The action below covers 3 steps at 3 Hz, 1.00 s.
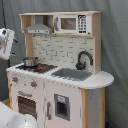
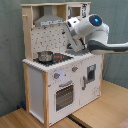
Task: Play with the kitchen
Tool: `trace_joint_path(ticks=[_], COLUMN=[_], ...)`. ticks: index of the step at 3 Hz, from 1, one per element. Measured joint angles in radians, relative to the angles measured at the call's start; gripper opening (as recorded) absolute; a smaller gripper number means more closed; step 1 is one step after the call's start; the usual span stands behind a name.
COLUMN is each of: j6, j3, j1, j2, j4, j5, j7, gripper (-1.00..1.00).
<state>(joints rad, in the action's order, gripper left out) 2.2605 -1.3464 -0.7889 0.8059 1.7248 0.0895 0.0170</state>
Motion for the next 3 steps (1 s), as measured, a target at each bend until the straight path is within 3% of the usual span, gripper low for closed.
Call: trace_joint_path(ticks=[3], j6=[-0.127], j3=[-0.148], j1=[-0.100], j2=[-0.130], j4=[-0.155], j5=[0.000], j7=[-0.075], gripper=[1.00])
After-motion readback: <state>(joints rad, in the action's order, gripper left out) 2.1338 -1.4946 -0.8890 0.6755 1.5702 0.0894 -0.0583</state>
